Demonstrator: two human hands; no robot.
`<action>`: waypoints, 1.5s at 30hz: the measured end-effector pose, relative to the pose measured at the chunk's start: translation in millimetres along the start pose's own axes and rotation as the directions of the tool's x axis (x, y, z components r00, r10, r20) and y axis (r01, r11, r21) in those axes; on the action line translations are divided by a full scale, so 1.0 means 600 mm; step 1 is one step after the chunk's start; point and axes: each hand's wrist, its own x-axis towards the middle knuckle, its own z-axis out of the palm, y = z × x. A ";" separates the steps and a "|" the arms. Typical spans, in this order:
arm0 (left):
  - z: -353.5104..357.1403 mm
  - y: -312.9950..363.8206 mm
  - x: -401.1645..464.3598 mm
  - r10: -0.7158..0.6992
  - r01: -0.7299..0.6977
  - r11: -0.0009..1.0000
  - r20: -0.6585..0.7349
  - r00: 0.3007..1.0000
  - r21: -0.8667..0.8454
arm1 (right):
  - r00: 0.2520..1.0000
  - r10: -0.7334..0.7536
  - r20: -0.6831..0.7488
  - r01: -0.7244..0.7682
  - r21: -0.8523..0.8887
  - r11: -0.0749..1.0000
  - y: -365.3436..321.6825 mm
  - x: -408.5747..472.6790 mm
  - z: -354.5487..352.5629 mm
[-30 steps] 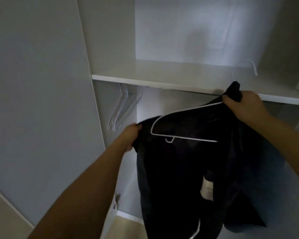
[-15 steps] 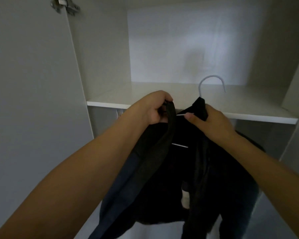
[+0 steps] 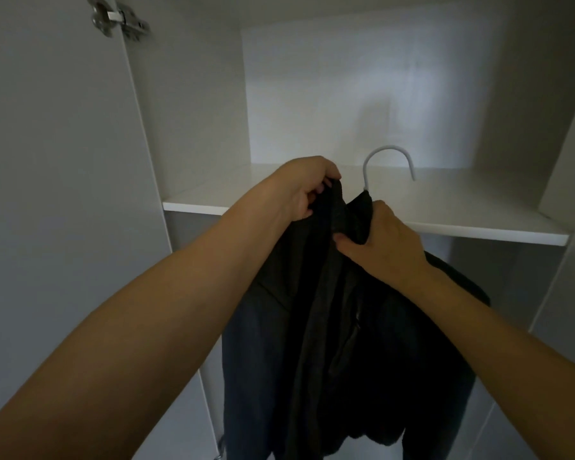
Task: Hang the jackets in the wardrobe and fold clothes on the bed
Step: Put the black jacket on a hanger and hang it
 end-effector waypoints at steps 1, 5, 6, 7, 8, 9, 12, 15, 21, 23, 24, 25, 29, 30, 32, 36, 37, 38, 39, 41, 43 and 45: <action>-0.006 -0.002 0.005 0.026 -0.026 1.000 0.007 1.000 0.001 | 0.999 0.022 0.034 -0.025 0.066 0.998 0.003 0.004 -0.003; -0.010 -0.086 0.012 0.324 -0.331 0.932 -0.072 0.943 -0.145 | 0.982 0.149 0.119 -0.183 0.354 0.917 0.013 0.024 -0.023; 0.004 -0.137 0.008 0.403 -0.416 0.896 -0.110 0.909 -0.157 | 0.976 0.182 0.117 -0.214 0.397 0.893 0.013 0.028 -0.026; 0.025 -0.196 -0.001 0.427 -0.436 0.891 -0.095 0.899 -0.124 | 0.971 0.211 0.110 -0.238 0.425 0.873 0.011 0.032 -0.027; 0.050 -0.258 -0.012 0.392 -0.393 0.918 -0.020 0.920 -0.049 | 0.966 0.235 0.104 -0.257 0.447 0.857 0.008 0.034 -0.028; 0.076 -0.315 -0.021 0.305 -0.309 0.949 0.067 0.950 0.062 | 0.962 0.254 0.099 -0.270 0.470 0.840 0.005 0.035 -0.028; 0.140 -0.425 -0.022 0.104 -0.126 0.945 0.088 0.991 0.301 | 0.952 0.291 0.100 -0.298 0.533 0.792 0.000 0.034 -0.031; 0.154 -0.464 -0.001 0.087 -0.075 0.973 -0.045 0.995 0.216 | 0.936 0.344 0.075 -0.327 0.549 0.770 0.010 0.022 -0.045; 0.075 -0.475 0.011 0.214 -0.120 0.941 -0.282 0.935 0.316 | 0.931 0.302 -0.207 -0.223 0.333 0.916 0.063 -0.041 -0.063; 0.040 -0.459 0.007 0.431 -0.256 0.821 -0.259 0.865 0.510 | 0.907 0.213 -0.364 -0.151 0.189 0.970 0.079 -0.069 -0.065; 0.024 -0.445 0.004 0.551 -0.347 0.712 -0.180 0.815 0.610 | 0.893 0.158 -0.421 -0.121 0.114 0.986 0.085 -0.082 -0.067; 0.010 -0.426 -0.001 0.640 -0.432 0.583 -0.061 0.766 0.688 | 0.885 0.091 -0.457 -0.083 0.039 0.996 0.090 -0.094 -0.070; -0.012 -0.330 -0.020 0.688 -0.633 0.126 0.392 0.610 0.764 | 0.940 -0.155 -0.304 0.087 -0.225 0.971 0.110 -0.127 -0.082; -0.011 -0.310 -0.019 0.679 -0.649 0.046 0.453 0.578 0.760 | 0.959 -0.180 -0.220 0.123 -0.249 0.961 0.115 -0.135 -0.083; -0.002 -0.273 -0.015 0.674 -0.658 -0.038 0.505 0.539 0.752 | 0.980 -0.188 -0.066 0.165 -0.261 0.951 0.124 -0.147 -0.081; 0.034 -0.236 -0.005 0.683 -0.728 0.044 0.512 0.522 0.684 | 0.988 -0.043 0.148 0.063 -0.134 0.989 0.127 -0.178 -0.067; 0.044 -0.234 -0.004 0.677 -0.744 0.103 0.501 0.538 0.660 | 0.979 0.025 0.203 -0.009 -0.080 0.997 0.123 -0.189 -0.061; 0.055 -0.233 -0.004 0.673 -0.755 0.167 0.487 0.557 0.634 | 0.963 0.083 0.258 -0.071 -0.056 0.996 0.120 -0.199 -0.055; 0.067 -0.233 -0.003 0.669 -0.764 0.223 0.474 0.572 0.606 | 0.949 0.112 0.295 -0.096 -0.071 0.993 0.116 -0.208 -0.047; 0.096 -0.236 -0.006 0.657 -0.778 0.296 0.473 0.586 0.554 | 0.941 0.117 0.317 -0.081 -0.125 0.989 0.111 -0.222 -0.027; 0.122 -0.242 -0.008 0.643 -0.785 0.314 0.489 0.589 0.534 | 0.952 0.124 0.281 -0.086 -0.142 0.986 0.110 -0.229 -0.007; 0.133 -0.251 -0.005 0.611 -0.768 0.326 0.497 0.616 0.551 | 0.960 0.165 0.226 -0.136 -0.141 0.981 0.118 -0.228 0.001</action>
